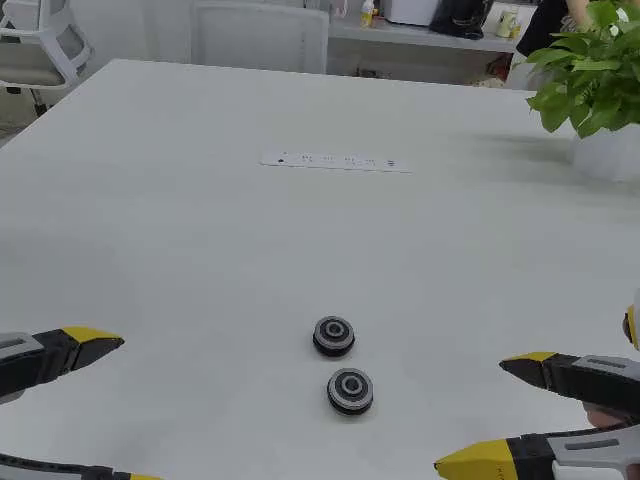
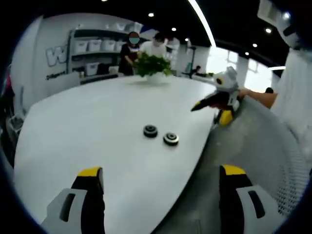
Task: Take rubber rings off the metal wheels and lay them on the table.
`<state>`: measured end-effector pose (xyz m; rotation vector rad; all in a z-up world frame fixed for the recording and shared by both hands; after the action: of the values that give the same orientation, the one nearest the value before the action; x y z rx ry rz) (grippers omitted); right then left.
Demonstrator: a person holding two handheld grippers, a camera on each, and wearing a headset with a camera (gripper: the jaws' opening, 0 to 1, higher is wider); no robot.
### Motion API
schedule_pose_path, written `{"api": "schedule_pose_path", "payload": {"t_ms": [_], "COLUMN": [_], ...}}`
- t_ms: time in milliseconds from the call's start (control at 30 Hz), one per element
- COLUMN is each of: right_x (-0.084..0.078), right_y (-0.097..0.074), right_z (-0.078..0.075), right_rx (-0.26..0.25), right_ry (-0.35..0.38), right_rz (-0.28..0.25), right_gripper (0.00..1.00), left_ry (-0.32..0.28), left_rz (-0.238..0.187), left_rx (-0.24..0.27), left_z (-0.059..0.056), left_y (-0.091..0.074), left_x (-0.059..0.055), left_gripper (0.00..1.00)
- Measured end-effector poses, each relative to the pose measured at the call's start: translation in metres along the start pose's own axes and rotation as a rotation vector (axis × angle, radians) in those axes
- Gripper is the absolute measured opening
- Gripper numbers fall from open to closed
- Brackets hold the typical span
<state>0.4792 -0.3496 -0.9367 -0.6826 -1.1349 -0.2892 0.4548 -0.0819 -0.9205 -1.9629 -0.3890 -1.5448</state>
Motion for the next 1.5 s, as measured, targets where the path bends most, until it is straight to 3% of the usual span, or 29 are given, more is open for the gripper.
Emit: {"api": "schedule_pose_path", "payload": {"t_ms": [1500], "right_x": [-0.0026], "right_y": [0.0002], "right_z": [-0.0001], "right_rx": [0.007], "right_ry": [0.017], "right_rz": [0.007], "right_gripper": [0.94], "left_ry": [-0.005], "left_rz": [0.006], "left_rx": [-0.007], "left_z": [-0.002], "left_y": [0.0011], "left_x": [-0.0013], "left_gripper": [1.0]}}
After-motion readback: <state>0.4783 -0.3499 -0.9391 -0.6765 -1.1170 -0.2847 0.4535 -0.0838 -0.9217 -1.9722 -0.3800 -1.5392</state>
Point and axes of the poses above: the centre of the closed fingertips' face, and the gripper's own axes: y roughly forward along the fingers, z roughly to its left, x roughly out of its top, the point moved 4 cm from there along -y, roughly backward along the fingers, and after that the axes turned 15 degrees about -z, right-handed, at the moved point
